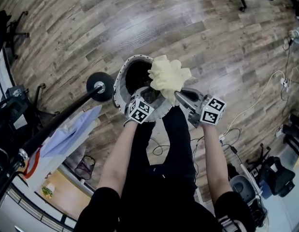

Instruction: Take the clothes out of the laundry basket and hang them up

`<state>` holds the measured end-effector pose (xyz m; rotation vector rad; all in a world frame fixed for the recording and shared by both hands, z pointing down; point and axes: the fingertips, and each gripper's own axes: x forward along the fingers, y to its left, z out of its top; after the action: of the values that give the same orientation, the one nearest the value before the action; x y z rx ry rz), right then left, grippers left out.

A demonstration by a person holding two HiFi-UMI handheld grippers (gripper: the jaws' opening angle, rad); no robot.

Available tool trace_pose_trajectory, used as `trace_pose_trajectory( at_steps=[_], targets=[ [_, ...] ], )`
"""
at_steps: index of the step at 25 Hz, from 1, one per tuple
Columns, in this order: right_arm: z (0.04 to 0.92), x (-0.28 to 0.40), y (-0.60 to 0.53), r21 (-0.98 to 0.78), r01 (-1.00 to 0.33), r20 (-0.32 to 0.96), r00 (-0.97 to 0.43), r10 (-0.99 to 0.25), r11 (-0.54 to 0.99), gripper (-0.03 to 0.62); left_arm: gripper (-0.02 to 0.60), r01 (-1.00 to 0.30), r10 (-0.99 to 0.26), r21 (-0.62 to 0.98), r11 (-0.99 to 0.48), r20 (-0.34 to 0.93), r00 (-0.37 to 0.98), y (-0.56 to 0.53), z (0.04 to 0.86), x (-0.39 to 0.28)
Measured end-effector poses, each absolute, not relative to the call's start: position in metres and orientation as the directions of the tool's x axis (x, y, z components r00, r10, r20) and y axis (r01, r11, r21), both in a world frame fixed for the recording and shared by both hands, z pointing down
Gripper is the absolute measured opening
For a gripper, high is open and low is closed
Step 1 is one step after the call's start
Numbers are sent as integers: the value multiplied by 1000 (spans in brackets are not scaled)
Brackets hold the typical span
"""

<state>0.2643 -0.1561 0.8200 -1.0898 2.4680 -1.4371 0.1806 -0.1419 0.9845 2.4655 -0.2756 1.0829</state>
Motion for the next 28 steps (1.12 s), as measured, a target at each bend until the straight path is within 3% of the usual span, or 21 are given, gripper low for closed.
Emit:
trace_pose_trajectory(
  at_steps=[6,11,12,13,14,20,28],
  targets=[
    [671,241,-160,-757,-440,89,-802,-590,484,49,310,-330,-72,244,-912,696,714,-156,917,190],
    [576,226,-161,-706,-425,4,-802,-597,566,51,327,-380,-206,161,-911,621,756,-186,833,189],
    [563,226,-162,-699,-436,-3,-791,-612,567,51,295,-401,-231,160,-902,606,761,-192,816,184],
    [552,228,-164,-693,-453,-6,-773,-634,560,51,146,-422,-254,161,-892,594,763,-195,801,176],
    [544,230,-165,-690,-473,-7,-752,-659,547,52,35,-444,-276,164,-881,585,763,-197,787,165],
    [513,255,-186,-667,-561,-10,-652,-758,491,52,29,-594,-456,124,-795,523,720,-222,702,89],
    [496,231,-218,-662,-520,-54,-685,-726,540,52,29,-739,-633,58,-671,474,612,-234,624,15]
  ],
)
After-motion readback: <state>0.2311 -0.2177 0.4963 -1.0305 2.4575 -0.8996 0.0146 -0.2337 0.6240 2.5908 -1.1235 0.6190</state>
